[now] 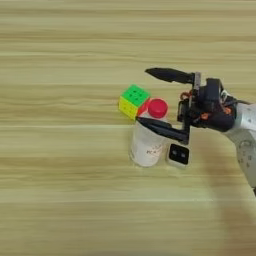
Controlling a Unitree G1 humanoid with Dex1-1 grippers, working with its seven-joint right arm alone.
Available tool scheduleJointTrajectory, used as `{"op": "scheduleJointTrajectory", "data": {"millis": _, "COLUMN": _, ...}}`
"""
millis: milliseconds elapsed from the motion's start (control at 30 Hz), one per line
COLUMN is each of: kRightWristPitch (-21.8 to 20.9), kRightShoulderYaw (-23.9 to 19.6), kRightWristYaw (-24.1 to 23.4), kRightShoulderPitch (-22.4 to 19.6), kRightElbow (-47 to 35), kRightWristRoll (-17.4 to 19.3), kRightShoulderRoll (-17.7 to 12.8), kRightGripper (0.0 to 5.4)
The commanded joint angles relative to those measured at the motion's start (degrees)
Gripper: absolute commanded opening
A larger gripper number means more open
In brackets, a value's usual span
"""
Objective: Move the objects on the table
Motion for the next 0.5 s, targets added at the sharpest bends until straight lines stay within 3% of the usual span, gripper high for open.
{"op": "scheduleJointTrajectory", "data": {"millis": 33, "kRightWristPitch": 1.4, "kRightShoulderYaw": -3.0, "kRightWristYaw": -2.8, "kRightShoulderPitch": -4.5, "kRightElbow": -3.2, "kRightWristRoll": 3.7, "kRightShoulderRoll": -0.2, "kRightGripper": 5.37}}
{"op": "scheduleJointTrajectory", "data": {"millis": 500, "kRightWristPitch": 5.4, "kRightShoulderYaw": -8.3, "kRightWristYaw": -12.6, "kRightShoulderPitch": -10.7, "kRightElbow": 0.3, "kRightWristRoll": 5.7, "kRightShoulderRoll": 2.5, "kRightGripper": 5.37}}
